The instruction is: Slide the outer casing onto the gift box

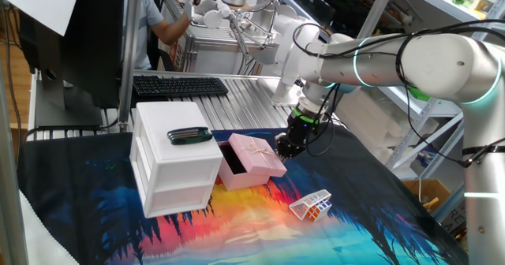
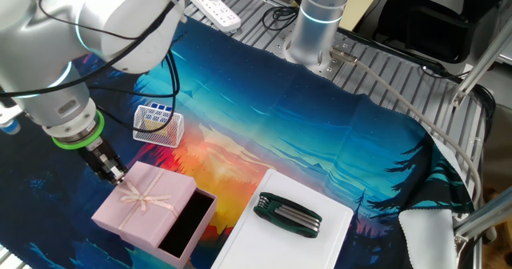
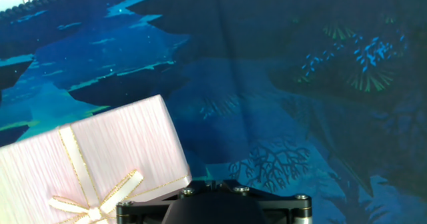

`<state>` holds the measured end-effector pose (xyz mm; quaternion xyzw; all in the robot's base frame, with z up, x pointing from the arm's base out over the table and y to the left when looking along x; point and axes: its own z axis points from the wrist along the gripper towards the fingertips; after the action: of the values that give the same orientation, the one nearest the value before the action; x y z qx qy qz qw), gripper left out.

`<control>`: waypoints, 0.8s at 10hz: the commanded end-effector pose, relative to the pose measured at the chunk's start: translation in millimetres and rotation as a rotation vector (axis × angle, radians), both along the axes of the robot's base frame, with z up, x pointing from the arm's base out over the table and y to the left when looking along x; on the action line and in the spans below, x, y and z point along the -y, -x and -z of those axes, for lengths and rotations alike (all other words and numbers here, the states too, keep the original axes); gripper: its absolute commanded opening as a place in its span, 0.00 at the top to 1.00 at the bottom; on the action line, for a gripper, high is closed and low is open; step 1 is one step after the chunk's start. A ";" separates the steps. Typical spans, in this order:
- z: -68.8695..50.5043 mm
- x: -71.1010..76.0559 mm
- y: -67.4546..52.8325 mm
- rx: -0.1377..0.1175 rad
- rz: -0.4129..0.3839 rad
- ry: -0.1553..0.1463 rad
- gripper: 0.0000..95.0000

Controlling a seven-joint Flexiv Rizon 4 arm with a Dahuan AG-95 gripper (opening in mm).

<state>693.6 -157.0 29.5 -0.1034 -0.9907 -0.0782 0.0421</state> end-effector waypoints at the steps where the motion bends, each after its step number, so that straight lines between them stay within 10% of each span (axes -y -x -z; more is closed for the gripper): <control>1: -1.0 -2.0 0.3 -0.002 0.006 0.001 1.00; 8: -9.5 -16.5 6.2 -0.008 0.043 0.019 1.00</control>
<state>687.4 -139.2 39.4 -0.1261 -0.9887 -0.0680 0.0445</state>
